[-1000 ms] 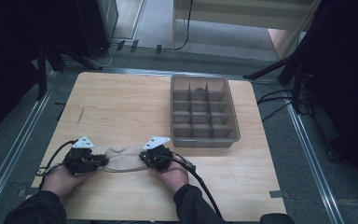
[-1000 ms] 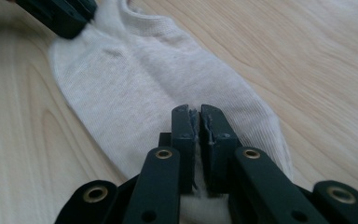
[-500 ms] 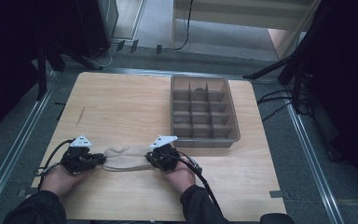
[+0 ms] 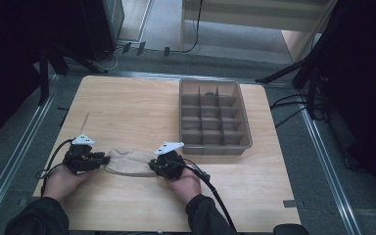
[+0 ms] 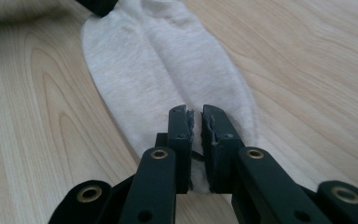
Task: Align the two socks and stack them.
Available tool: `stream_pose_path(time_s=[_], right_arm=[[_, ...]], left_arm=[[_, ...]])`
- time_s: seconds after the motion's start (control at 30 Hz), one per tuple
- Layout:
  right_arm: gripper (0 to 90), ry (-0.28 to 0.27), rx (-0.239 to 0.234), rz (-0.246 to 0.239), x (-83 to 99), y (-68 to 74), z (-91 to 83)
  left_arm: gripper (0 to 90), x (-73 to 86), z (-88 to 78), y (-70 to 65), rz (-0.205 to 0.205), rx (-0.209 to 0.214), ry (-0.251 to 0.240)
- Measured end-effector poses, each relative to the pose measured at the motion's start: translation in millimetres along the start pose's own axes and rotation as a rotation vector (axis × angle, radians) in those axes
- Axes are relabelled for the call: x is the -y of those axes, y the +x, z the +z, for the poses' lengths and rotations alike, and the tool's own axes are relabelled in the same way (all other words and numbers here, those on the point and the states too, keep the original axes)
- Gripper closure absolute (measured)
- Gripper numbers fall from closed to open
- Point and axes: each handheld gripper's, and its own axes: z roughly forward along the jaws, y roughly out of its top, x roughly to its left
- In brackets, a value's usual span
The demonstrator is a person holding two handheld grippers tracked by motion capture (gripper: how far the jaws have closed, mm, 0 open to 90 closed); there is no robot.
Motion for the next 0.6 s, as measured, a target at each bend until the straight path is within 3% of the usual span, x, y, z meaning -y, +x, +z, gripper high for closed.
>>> stream_pose_path(time_s=[0.17,0.3,0.6], right_arm=[[82.4,-0.008,0.002,0.002,1.2,7.4,6.3],[81.3,-0.009,0.003,0.012,-1.5,6.9,3.8],[78.5,-0.010,0.005,0.007,-1.7,1.8,-9.9]], left_arm=[[63.9,0.7,-9.4,3.1,-0.039,0.002,-0.057],[59.2,1.2,-9.1,2.0,-0.073,0.006,-0.065],[52.4,0.6,1.2,-5.6,-0.043,0.012,-0.016]])
